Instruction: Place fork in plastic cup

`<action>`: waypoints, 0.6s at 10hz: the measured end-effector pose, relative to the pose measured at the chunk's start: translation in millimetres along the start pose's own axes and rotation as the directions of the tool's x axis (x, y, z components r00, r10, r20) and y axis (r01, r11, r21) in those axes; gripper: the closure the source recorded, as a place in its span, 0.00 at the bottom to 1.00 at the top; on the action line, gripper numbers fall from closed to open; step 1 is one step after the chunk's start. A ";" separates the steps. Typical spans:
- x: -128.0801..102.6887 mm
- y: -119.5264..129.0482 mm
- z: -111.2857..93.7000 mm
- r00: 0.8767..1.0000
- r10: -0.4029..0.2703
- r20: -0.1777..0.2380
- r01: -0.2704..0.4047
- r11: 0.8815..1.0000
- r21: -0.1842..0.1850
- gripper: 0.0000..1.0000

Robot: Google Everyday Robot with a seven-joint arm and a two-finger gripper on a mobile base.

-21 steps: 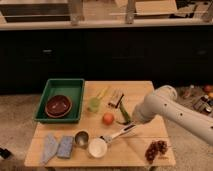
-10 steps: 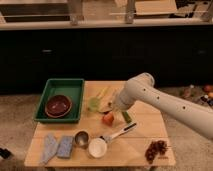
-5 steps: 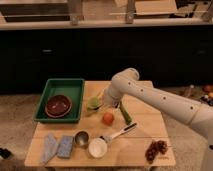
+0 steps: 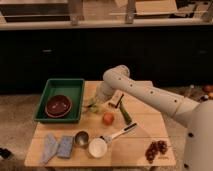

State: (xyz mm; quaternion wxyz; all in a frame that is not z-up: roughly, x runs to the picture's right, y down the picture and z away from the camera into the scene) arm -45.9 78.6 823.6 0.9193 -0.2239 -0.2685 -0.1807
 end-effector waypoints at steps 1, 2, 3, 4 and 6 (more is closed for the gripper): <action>-1.3 -2.9 2.8 1.000 -0.005 0.004 0.005 1.000 -0.001 1.00; -4.9 -7.5 6.9 1.000 -0.013 0.009 0.014 1.000 -0.003 1.00; -5.2 -10.9 9.6 1.000 -0.016 0.010 0.016 1.000 -0.005 1.00; -3.7 -12.9 11.2 1.000 -0.015 0.009 0.016 1.000 -0.006 1.00; 2.2 -17.8 13.4 1.000 -0.009 0.004 0.009 1.000 -0.009 1.00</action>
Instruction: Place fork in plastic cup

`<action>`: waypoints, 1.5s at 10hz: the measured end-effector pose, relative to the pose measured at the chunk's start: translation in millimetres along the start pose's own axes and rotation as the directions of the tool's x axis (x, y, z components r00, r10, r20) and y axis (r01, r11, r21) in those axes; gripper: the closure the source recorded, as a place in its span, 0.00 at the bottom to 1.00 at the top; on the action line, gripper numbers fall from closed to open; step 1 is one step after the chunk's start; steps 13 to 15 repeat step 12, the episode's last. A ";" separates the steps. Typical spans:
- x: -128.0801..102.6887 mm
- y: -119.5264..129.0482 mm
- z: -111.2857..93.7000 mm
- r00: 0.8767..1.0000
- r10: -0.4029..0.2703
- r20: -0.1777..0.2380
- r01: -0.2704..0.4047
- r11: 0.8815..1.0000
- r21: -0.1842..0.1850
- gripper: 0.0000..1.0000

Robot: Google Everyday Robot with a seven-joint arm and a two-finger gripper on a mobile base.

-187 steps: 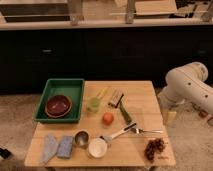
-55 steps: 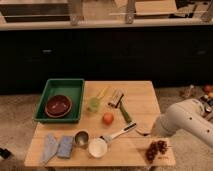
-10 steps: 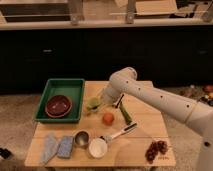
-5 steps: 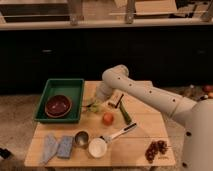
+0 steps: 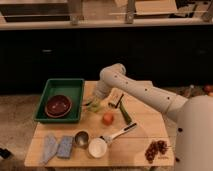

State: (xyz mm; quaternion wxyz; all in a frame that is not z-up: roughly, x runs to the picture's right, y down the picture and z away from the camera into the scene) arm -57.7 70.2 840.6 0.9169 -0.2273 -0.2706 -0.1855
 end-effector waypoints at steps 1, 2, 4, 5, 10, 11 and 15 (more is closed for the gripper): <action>1.4 -2.7 1.2 1.000 0.001 -0.002 -0.001 1.000 -0.001 1.00; 2.9 -4.1 2.5 1.000 0.004 -0.004 -0.004 1.000 -0.004 1.00; 6.8 -5.5 6.3 1.000 0.012 -0.007 -0.012 1.000 -0.014 1.00; 8.2 -4.7 8.2 1.000 0.017 -0.009 -0.017 1.000 -0.022 0.96; 11.0 -2.3 13.2 0.999 0.031 -0.009 -0.032 0.998 -0.051 0.45; 11.7 -1.7 13.2 0.999 0.031 -0.008 -0.031 0.998 -0.054 0.36; 11.1 -1.8 13.0 1.000 0.028 -0.006 -0.029 0.998 -0.055 0.27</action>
